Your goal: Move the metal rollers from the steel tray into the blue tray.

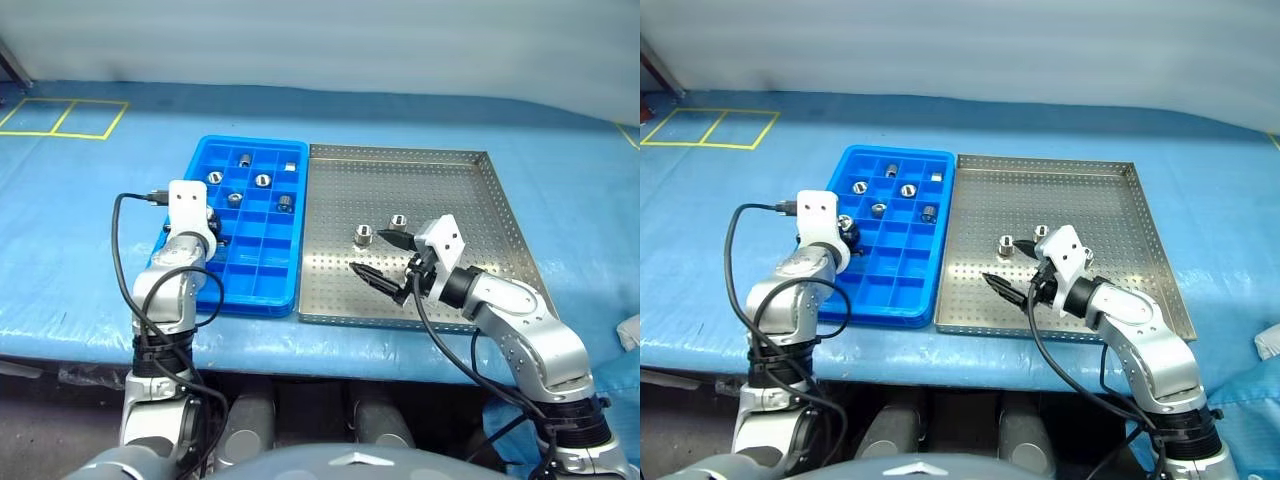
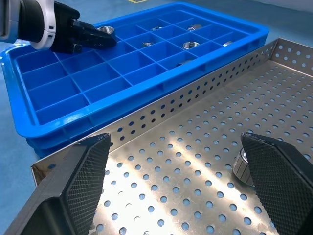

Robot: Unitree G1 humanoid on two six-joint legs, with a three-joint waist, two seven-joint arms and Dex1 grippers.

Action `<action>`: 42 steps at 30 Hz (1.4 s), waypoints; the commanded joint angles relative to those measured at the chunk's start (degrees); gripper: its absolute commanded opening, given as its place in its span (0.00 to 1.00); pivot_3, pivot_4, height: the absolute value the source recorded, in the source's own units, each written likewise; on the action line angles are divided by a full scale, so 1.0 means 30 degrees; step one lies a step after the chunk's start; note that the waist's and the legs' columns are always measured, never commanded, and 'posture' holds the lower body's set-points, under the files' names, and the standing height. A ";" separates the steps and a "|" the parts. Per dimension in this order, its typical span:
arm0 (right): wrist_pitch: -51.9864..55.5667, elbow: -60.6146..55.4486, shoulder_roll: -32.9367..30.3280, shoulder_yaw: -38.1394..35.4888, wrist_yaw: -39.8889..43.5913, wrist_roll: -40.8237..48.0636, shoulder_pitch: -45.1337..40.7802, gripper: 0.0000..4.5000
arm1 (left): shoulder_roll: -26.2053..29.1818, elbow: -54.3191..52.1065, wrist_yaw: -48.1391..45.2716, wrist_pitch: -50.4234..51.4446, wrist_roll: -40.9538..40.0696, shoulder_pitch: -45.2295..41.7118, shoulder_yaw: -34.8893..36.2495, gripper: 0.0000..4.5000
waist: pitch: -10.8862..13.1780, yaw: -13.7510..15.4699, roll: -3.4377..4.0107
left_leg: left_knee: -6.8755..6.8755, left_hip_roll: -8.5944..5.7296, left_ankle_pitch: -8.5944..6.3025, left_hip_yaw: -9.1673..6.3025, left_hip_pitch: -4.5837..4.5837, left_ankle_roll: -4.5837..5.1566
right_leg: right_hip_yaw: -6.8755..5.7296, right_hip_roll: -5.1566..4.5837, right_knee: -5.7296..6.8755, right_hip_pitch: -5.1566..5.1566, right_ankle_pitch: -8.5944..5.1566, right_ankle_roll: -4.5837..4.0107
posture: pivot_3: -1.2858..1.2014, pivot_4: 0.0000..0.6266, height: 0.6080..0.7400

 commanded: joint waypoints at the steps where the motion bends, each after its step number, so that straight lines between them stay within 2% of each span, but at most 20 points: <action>1: -0.0212 -0.0290 -0.0033 -0.0300 -0.0319 -0.0152 -0.0080 1.00 | -0.0268 -0.0511 0.0535 -0.0582 0.0332 -0.0398 0.0159 0.66 | 0.0000 0.0018 0.0000 | 0.0000 -0.0001 0.0000 -0.0002 -0.0003 0.0000 | 0.0000 0.0000 -0.0001 0.0000 0.0000 0.0000 | 0.55 0.24 1.00; 3: -0.0217 -0.0280 -0.0024 -0.0299 -0.0426 -0.0245 -0.0062 1.00 | -0.0771 -0.0860 0.0365 -0.0871 -0.0156 -0.0559 0.0390 0.80 | 0.0000 0.0022 0.0000 | 0.0000 -0.0002 0.0000 -0.0001 -0.0003 0.0000 | 0.0000 -0.0001 -0.0002 0.0000 0.0001 0.0001 | 0.55 0.24 1.00; 7: -0.0216 -0.0284 -0.0042 -0.0349 -0.0565 -0.0323 0.0043 1.00 | -0.1755 -0.1739 -0.1339 -0.3071 -0.1631 -0.0835 0.0001 0.80 | 0.0002 0.0031 -0.0003 | 0.0002 -0.0002 0.0001 -0.0002 -0.0005 -0.0002 | -0.0002 -0.0001 -0.0002 0.0001 0.0001 0.0001 | 0.55 0.24 1.00; 8: -0.0201 -0.0271 -0.0061 -0.0372 -0.0617 -0.0368 0.0073 1.00 | -0.2172 -0.2131 -0.2638 -0.3549 -0.2765 -0.0932 -0.0323 0.80 | 0.0002 0.0036 -0.0003 | 0.0002 -0.0001 0.0001 0.0000 -0.0008 -0.0002 | -0.0002 -0.0002 -0.0003 0.0001 0.0001 0.0000 | 0.55 0.24 1.00; 11: -0.0129 -0.0300 -0.0180 -0.0441 -0.0803 -0.0561 0.0217 1.00 | -0.2190 -0.2631 -0.6737 -0.3636 -0.4951 -0.1091 -0.2779 0.80 | 0.0001 0.0057 -0.0002 | 0.0002 -0.0006 0.0001 0.0002 -0.0019 -0.0003 | -0.0001 -0.0004 -0.0014 0.0000 0.0001 -0.0001 | 0.54 0.24 1.00; 14: -0.0001 -0.0331 -0.0329 -0.0549 -0.1132 -0.0817 0.0303 1.00 | -0.0878 -0.1101 -0.9037 -0.3620 -0.4323 -0.1593 -0.5922 0.80 | -0.0002 -0.0076 0.0002 | 0.0002 -0.0009 -0.0001 0.0018 -0.0012 -0.0001 | 0.0010 -0.0006 -0.0021 0.0001 0.0000 -0.0001 | 0.54 0.24 1.00; 17: 0.0004 -0.0375 -0.0532 -0.0629 -0.1386 -0.1140 0.0512 1.00 | -0.0807 0.2373 -0.9063 -0.4581 -0.3042 -0.2812 -0.7568 0.80 | -0.0005 -0.0414 0.0009 | 0.0005 -0.0008 0.0000 0.0023 0.0007 0.0000 | 0.0016 -0.0004 -0.0006 0.0004 -0.0001 -0.0001 | 0.52 0.24 1.00; 20: 0.0028 -0.0620 -0.0548 -0.0725 -0.1604 -0.1196 0.0817 1.00 | -0.1275 0.5727 -0.8703 -0.5820 -0.2009 -0.3939 -0.8223 0.80 | -0.0005 -0.0708 0.0009 | 0.0018 -0.0004 0.0002 0.0023 0.0012 0.0004 | 0.0016 0.0000 -0.0001 0.0006 0.0000 0.0000 | 0.51 0.24 1.00; 26: 0.0108 -0.1202 -0.0477 -0.0962 -0.1948 -0.1167 0.1452 1.00 | -0.2517 1.0341 -0.8712 -0.7672 -0.1243 -0.5342 -0.8134 0.80 | -0.0008 -0.0785 0.0012 | 0.0013 -0.0010 -0.0004 0.0020 -0.0008 0.0011 | 0.0020 -0.0004 -0.0013 0.0001 0.0000 0.0002 | 0.51 0.24 1.00; 32: 0.0150 -0.1341 -0.0456 -0.0921 -0.2179 -0.1200 0.1623 1.00 | -0.3061 1.1687 -0.9042 -0.8197 -0.1105 -0.5453 -0.7804 0.80 | -0.0006 -0.0975 0.0010 | 0.0012 -0.0008 -0.0004 0.0019 -0.0010 0.0010 | 0.0020 -0.0002 -0.0008 -0.0008 0.0000 0.0003 | 0.50 0.24 1.00; 42: 0.0208 -0.1148 -0.0431 -0.0693 -0.2196 -0.1218 0.1408 1.00 | -0.3015 1.1128 -0.9260 -0.8032 -0.0998 -0.5233 -0.7444 0.80 | -0.0006 -0.0960 0.0010 | 0.0009 -0.0009 -0.0004 0.0021 -0.0012 0.0010 | 0.0024 -0.0002 -0.0007 -0.0010 0.0002 0.0006 | 0.51 0.24 1.00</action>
